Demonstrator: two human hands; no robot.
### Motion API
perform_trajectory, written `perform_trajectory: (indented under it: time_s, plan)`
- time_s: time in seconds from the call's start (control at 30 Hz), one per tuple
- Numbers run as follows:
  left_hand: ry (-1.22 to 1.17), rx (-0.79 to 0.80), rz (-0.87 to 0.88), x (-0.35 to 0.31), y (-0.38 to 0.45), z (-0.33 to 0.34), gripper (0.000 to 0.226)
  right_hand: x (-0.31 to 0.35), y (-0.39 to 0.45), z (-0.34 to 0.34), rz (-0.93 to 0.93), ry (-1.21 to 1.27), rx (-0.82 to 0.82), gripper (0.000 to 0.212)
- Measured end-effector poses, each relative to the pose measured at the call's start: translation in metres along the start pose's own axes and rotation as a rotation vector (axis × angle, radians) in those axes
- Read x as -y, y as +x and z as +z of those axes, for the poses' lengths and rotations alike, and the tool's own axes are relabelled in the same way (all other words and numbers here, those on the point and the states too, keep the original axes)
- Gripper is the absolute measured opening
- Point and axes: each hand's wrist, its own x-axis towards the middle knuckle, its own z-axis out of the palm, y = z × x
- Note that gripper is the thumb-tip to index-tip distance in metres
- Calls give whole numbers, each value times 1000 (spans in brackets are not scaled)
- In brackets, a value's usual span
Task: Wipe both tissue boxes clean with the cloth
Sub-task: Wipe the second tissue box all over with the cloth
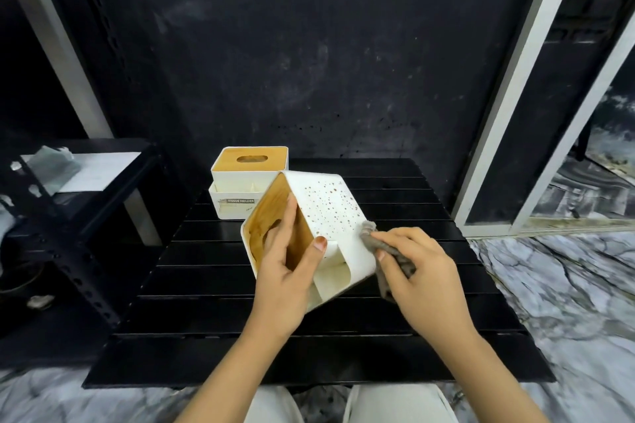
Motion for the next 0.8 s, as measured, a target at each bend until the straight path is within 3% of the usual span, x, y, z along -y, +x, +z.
perform_trajectory:
  time_s: [0.2,0.53,0.8]
  plan:
    - [27,31,24,-3,-2,5,70,23,-10,2,-109,-33,15,26]
    - [8,6,11,-2,-3,2,68,-11,-12,10,78,86,-87,34]
    - [53,72,37,-3,-3,5,54,20,-18,7,-130,-70,-95,29]
